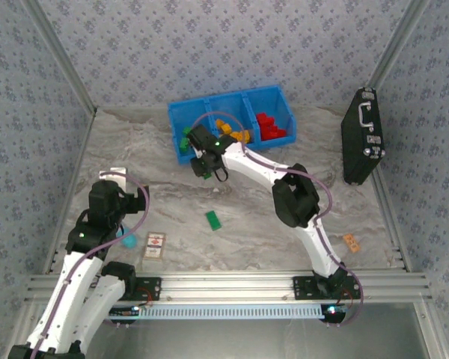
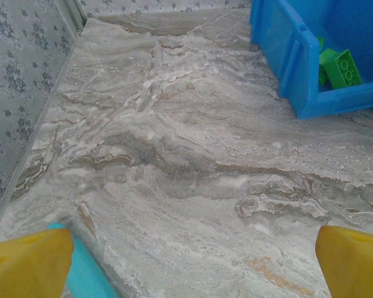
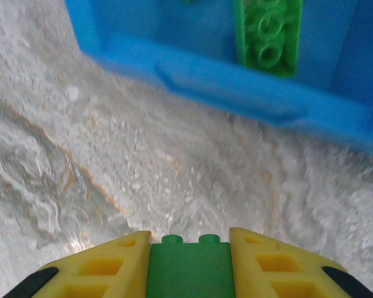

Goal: Sort the legos into containers by color
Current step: Place the lego in the container.

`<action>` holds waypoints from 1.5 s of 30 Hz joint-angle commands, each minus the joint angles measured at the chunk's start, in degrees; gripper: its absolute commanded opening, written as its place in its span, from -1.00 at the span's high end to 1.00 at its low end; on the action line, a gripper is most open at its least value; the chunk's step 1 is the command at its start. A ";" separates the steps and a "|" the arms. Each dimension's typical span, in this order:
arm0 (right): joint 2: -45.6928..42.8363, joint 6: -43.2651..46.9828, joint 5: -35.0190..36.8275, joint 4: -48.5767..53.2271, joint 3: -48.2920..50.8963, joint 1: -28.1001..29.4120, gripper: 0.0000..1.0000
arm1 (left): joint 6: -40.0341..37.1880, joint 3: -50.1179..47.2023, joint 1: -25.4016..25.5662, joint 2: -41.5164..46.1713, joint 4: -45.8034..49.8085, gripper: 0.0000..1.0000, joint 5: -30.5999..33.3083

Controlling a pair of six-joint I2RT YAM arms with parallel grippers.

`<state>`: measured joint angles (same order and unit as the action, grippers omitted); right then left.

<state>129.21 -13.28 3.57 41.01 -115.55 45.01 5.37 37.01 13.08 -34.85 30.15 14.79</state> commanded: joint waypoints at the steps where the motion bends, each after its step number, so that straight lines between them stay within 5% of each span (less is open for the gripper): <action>1: 3.25 2.36 -0.80 4.11 -5.98 -1.70 0.31 | -1.19 1.83 -0.59 -1.02 -1.21 -1.00 0.46; 15: 19.12 2.73 -2.83 4.42 -34.12 -7.47 0.29 | -1.63 2.62 -3.73 -5.80 -3.34 -1.00 -2.33; 41: 25.08 12.74 3.55 -17.10 -32.50 -6.58 0.23 | -1.67 2.98 -5.95 -9.15 -4.14 -1.00 -4.31; 45: 25.04 13.35 3.72 -16.46 -31.51 -6.17 -0.02 | -1.55 3.24 -6.13 -9.73 -4.11 -1.00 -4.49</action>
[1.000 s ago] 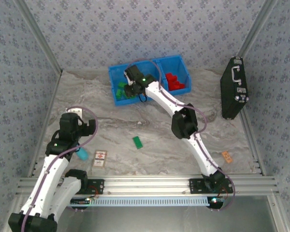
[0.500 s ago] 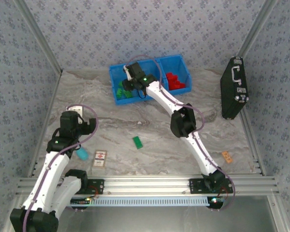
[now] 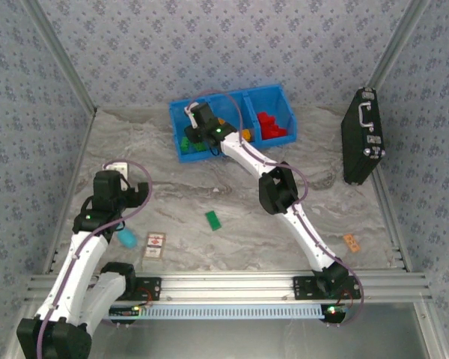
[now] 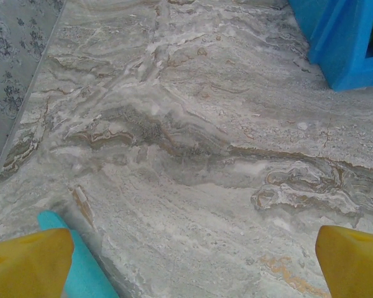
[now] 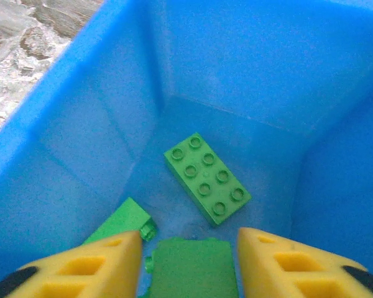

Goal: Sort the legos into containers by color
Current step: Place the lego in the container, then pick up the lego from the bottom-center of the table.

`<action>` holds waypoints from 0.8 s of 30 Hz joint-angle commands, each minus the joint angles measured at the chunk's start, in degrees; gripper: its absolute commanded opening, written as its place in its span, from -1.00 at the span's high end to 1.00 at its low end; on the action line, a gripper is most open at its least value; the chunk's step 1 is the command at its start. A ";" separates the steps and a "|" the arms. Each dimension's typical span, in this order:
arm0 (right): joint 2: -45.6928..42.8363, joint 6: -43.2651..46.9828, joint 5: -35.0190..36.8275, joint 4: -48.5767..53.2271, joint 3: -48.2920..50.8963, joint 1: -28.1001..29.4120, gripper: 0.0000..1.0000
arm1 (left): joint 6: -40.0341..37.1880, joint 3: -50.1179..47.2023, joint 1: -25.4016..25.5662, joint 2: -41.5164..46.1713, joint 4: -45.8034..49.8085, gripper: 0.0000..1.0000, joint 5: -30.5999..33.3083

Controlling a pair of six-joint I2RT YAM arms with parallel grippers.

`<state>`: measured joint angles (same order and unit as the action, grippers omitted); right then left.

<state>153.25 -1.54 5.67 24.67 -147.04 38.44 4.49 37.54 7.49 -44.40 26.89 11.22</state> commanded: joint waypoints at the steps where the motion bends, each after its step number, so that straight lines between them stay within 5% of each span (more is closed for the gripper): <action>1: 0.80 1.82 1.69 -0.04 0.23 0.50 -0.06 | -0.75 2.71 -0.54 -0.22 -0.83 -1.00 -0.92; 13: -8.99 4.42 3.50 -3.00 10.26 2.33 -0.15 | -0.86 2.54 -0.84 2.34 -1.31 -1.00 -2.79; 24: -30.38 7.61 3.30 -1.76 31.64 7.83 -0.22 | 0.42 1.76 -0.81 8.57 -1.14 -1.00 -5.07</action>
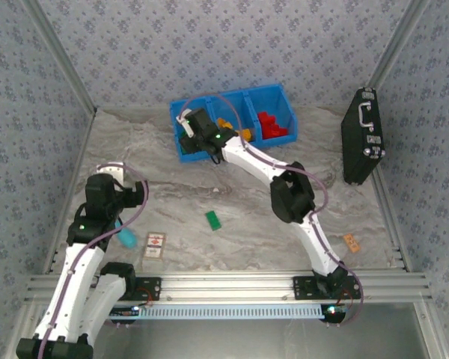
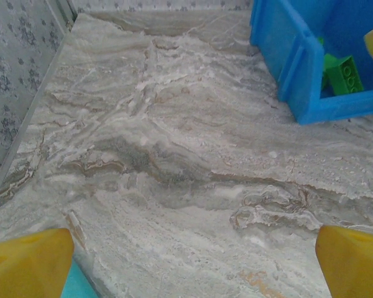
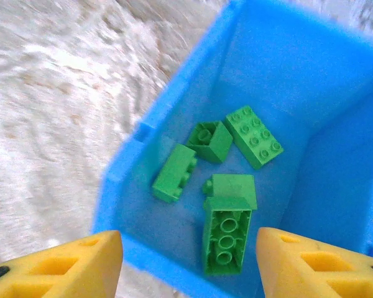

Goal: Sort the legos into containers by color
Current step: Pick up the lego from the bottom-center of the table.

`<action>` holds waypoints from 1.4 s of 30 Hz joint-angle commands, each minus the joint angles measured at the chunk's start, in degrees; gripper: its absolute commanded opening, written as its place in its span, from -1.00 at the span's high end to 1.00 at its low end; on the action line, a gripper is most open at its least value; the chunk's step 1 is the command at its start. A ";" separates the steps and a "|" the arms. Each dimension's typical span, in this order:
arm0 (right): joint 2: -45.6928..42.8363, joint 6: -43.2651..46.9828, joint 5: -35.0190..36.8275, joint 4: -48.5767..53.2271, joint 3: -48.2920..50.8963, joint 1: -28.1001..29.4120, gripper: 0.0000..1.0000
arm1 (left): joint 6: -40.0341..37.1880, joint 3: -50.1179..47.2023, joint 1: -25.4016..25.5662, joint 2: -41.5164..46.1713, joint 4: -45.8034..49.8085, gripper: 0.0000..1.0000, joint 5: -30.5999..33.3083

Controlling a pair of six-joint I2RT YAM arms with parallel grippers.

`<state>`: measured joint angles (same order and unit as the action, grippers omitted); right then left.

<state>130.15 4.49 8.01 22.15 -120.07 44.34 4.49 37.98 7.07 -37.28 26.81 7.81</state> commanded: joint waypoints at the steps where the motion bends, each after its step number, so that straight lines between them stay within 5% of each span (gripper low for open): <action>1: -9.46 1.45 1.57 0.47 7.47 2.72 -0.23 | 0.51 1.23 -0.35 1.75 -0.98 -1.00 -1.86; 13: -27.60 -15.12 8.02 9.47 32.47 9.67 -0.43 | 0.80 1.80 -0.28 3.08 -0.93 -1.00 -2.15; 24: -28.19 -27.19 -3.47 14.23 38.74 10.01 -0.59 | 0.71 1.31 -0.15 5.20 0.21 -1.00 -0.97; 33: -29.74 -35.03 -3.57 15.70 43.76 13.27 -0.75 | 0.86 1.44 -0.21 5.20 0.46 -1.00 -1.44; 42: -27.57 -37.54 -4.14 15.00 44.80 14.80 -0.70 | 0.93 1.31 -0.18 6.49 0.96 -1.00 -1.69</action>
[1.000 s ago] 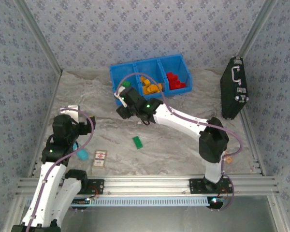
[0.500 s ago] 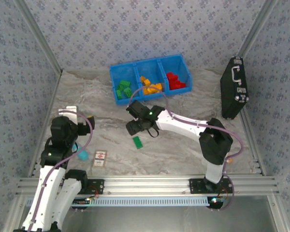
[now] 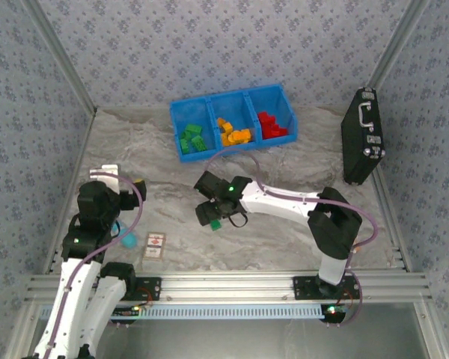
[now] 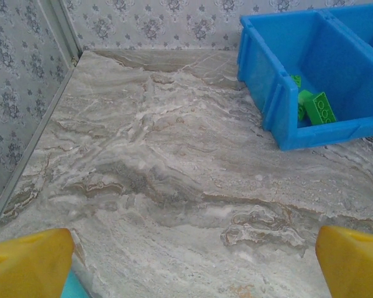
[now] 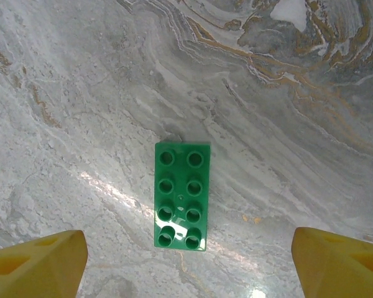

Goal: Sort the legos into containers by color
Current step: Pick up the lego from the bottom-center of the table.

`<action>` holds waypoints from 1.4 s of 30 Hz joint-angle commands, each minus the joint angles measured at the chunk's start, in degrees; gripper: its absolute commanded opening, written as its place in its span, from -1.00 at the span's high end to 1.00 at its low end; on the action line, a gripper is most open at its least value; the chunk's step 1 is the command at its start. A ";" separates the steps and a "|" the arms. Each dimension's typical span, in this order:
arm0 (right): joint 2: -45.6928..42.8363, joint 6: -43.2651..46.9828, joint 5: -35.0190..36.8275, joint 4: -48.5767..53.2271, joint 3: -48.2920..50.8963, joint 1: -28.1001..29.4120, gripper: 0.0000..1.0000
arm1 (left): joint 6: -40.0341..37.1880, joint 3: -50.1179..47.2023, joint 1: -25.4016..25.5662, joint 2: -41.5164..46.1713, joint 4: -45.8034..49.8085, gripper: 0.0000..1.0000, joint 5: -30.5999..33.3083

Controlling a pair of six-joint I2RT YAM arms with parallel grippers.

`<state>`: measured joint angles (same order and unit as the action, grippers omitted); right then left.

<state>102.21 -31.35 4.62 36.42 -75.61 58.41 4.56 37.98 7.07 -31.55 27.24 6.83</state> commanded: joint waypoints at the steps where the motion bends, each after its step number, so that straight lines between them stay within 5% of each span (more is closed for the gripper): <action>1: 1.06 -1.08 -0.63 0.58 0.08 0.86 -0.66 | 1.02 1.27 -0.13 0.87 0.52 -1.00 -0.89; 30: 13.68 4.11 -1.69 1.09 -4.88 0.76 -0.28 | 1.09 1.11 1.23 1.40 1.28 -1.00 -0.44; 42: 14.53 5.21 -1.55 0.69 -5.94 0.49 0.03 | 1.18 1.05 1.28 1.14 1.25 -1.00 -0.18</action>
<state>115.24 -26.72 4.75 37.78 -80.42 58.63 5.41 37.98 8.03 -30.44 28.53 6.68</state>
